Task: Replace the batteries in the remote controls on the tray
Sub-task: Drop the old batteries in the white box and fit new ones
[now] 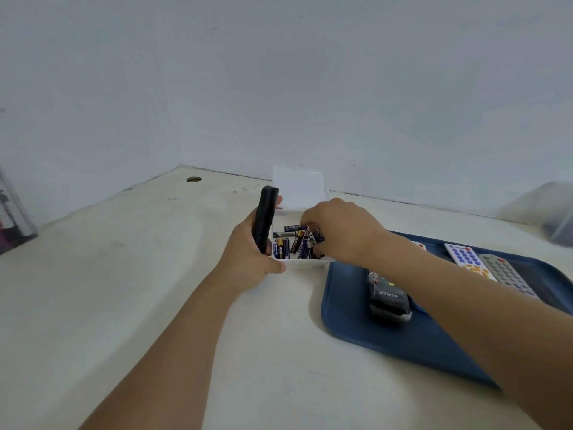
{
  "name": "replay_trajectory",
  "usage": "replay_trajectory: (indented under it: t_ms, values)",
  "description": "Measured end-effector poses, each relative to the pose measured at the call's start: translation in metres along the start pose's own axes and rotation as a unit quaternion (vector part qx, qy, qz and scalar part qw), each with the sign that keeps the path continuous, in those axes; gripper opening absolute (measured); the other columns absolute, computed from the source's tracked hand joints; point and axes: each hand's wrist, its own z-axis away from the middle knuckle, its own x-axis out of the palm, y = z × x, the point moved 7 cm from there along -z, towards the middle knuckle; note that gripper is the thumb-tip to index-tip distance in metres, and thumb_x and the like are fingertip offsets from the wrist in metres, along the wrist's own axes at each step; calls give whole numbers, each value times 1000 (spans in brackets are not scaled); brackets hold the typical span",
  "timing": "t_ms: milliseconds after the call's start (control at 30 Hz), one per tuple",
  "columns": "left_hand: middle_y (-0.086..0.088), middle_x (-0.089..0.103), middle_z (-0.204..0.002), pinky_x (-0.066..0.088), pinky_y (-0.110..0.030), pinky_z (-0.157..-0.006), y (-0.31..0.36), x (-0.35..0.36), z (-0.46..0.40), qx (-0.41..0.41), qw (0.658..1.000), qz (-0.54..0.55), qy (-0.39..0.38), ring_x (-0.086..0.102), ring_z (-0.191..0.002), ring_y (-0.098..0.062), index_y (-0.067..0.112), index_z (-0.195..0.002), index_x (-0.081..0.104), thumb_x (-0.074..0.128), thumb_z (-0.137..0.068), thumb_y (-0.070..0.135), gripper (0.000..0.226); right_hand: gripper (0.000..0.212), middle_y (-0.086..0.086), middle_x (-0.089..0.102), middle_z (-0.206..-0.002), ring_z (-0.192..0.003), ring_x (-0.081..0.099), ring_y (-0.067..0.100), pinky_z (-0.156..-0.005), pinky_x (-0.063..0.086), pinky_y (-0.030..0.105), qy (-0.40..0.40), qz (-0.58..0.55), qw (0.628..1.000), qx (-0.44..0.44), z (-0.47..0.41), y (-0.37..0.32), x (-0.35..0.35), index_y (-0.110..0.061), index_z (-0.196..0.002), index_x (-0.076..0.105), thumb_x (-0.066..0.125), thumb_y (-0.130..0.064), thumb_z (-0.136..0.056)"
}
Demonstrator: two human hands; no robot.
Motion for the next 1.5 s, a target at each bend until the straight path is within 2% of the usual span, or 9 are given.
replay_trajectory:
  t_ms: [167, 333, 467, 733, 933, 1067, 1133, 1367, 1500]
  values:
    - [8, 59, -82, 43, -25, -58, 1, 2, -2, 15, 1000, -17, 6, 40, -56, -11, 45, -136, 51, 79, -58, -23, 107, 28, 1, 67, -91, -83, 65, 24, -69, 53, 32, 26, 39, 998, 45, 6, 4, -5, -16, -111, 67, 72, -18, -83]
    - [21, 58, -75, 42, -18, -55, 1, 3, -2, 26, 998, -46, 21, 41, -55, -9, 38, -139, 51, 80, -57, -22, 106, 44, 2, 66, -112, -100, 63, 25, -72, 44, 29, 47, 16, 996, 77, 14, 12, -16, -24, -124, 64, 76, -22, -82]
    - [3, 50, -67, 43, -23, -56, 0, 1, -2, 20, 998, -59, 26, 44, -54, -9, 34, -142, 51, 83, -57, -18, 105, 41, 3, 67, -109, -96, 65, 25, -69, 46, 29, 11, 23, 995, 94, 14, 15, -7, -19, -116, 66, 77, -26, -78]
    - [19, 55, -61, 43, -18, -51, 4, 3, 1, 22, 998, -46, 26, 42, -53, -16, 42, -136, 51, 78, -58, -25, 107, 26, 4, 64, -99, -80, 59, 24, -61, 39, 29, -18, 58, 994, 89, 11, 13, 3, -18, -109, 63, 68, -27, -86]
    - [-2, 55, -74, 44, -27, -53, 0, 4, -2, 14, 998, -57, 26, 42, -52, -12, 34, -142, 51, 80, -57, -20, 105, 41, 1, 64, -107, -96, 63, 25, -71, 45, 30, 22, 48, 998, 39, 11, -4, -19, -22, -124, 62, 73, -20, -84]
    - [20, 55, -60, 44, -24, -52, 1, 4, -1, 16, 998, -61, 25, 42, -51, -11, 44, -135, 50, 79, -58, -22, 105, 23, 3, 65, -92, -65, 54, 18, -55, 37, 24, 0, 152, 987, 54, 6, -1, -10, -16, -104, 64, 67, -7, -82]
    - [17, 56, -63, 45, -25, -53, 1, 4, -1, 17, 998, -59, 28, 42, -51, -11, 42, -135, 51, 79, -58, -22, 104, 14, -1, 55, -73, -52, 40, 12, -46, 26, 22, -11, 166, 984, 68, 4, 3, -6, -15, -87, 58, 70, -11, -82]
    - [14, 54, -73, 45, -23, -54, 1, 3, -2, 11, 998, -57, 34, 42, -54, -15, 40, -136, 52, 79, -57, -22, 104, 35, -2, 42, -61, -48, 35, 12, -45, 23, 21, -1, 154, 986, 65, 2, 0, -6, -17, -62, 38, 67, -6, -79]
    - [-10, 53, -70, 46, -32, -57, -1, 2, -2, -1, 997, -65, 37, 44, -52, -14, 33, -138, 52, 82, -56, -18, 100, 26, -2, 43, -60, -49, 38, 13, -46, 26, 21, 18, 125, 989, 75, 3, 1, 1, -17, -63, 46, 63, -4, -78]
